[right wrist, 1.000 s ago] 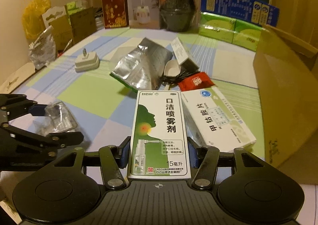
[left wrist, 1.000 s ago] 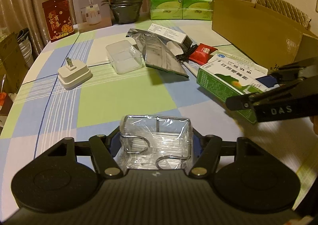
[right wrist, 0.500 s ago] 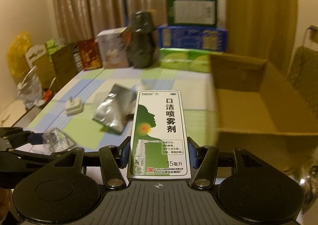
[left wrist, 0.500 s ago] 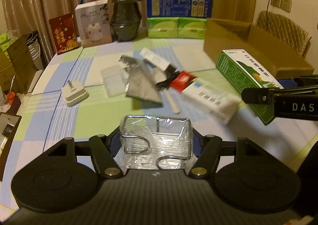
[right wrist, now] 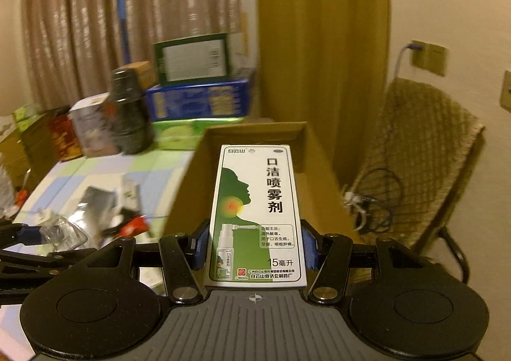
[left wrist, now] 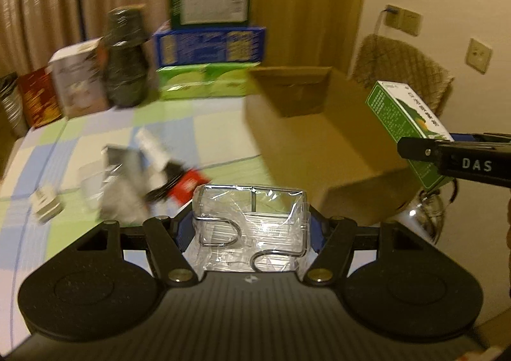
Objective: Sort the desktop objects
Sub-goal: 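Carry both held items to the cardboard box and release them inside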
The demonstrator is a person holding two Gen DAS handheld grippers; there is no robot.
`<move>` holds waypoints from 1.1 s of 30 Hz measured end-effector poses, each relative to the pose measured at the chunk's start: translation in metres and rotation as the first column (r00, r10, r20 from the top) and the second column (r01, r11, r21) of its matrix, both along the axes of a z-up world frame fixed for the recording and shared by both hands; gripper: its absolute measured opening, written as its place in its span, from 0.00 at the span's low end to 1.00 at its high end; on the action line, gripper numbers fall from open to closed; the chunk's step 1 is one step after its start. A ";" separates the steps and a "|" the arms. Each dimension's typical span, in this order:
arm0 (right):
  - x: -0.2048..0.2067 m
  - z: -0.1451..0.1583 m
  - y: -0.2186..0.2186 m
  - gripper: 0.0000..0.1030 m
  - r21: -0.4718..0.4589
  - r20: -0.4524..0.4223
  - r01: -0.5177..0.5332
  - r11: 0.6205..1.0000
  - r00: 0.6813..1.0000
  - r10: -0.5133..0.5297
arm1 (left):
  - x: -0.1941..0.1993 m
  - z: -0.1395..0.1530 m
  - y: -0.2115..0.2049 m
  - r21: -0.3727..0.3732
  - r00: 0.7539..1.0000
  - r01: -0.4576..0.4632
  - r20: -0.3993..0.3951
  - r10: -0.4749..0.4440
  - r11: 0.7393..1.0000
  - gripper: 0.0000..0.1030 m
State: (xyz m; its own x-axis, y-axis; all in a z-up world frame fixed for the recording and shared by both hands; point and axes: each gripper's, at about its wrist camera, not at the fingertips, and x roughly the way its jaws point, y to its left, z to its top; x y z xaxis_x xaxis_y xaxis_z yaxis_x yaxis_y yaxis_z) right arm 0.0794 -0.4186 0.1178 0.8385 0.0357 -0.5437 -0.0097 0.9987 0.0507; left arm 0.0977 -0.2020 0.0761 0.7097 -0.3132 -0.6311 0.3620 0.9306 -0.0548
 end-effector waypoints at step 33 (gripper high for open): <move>0.072 -0.036 -0.054 0.51 0.047 -0.107 0.043 0.998 0.994 -0.038 | 0.092 -0.009 -0.095 -0.004 0.988 0.152 0.025 -0.151 0.988 0.77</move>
